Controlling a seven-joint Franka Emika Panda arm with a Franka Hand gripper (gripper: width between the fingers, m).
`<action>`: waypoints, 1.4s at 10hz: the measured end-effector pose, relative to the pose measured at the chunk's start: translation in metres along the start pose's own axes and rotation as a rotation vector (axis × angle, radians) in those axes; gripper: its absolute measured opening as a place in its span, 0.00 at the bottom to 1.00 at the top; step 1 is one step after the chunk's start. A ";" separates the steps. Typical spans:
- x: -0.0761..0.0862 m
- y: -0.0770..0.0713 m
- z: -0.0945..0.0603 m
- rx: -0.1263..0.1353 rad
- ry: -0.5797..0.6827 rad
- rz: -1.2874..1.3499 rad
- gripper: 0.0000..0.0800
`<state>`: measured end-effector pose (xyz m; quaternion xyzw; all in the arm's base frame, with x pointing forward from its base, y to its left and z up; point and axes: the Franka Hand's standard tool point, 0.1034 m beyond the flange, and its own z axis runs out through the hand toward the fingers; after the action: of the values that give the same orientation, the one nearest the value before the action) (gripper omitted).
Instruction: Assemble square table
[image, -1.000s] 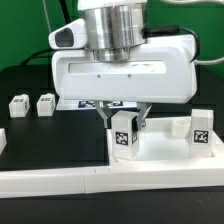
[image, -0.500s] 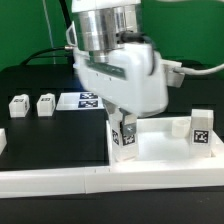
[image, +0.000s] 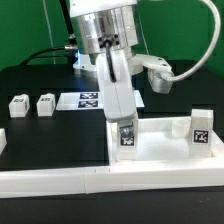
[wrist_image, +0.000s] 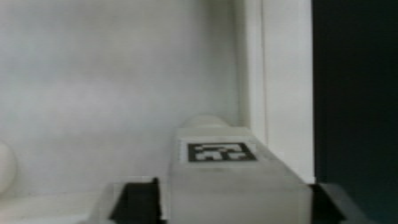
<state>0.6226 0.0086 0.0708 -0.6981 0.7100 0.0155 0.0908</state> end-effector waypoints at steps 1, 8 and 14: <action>-0.003 -0.002 -0.002 -0.026 0.025 -0.216 0.66; -0.001 -0.002 -0.002 -0.063 0.045 -1.005 0.81; 0.003 -0.001 0.001 -0.067 0.052 -1.163 0.36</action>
Offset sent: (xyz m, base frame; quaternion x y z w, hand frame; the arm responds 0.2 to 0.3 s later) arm 0.0000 0.0000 0.0000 0.0000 0.0000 -0.1296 0.9916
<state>0.6235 0.0061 0.0696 -0.9759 0.2113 -0.0315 0.0448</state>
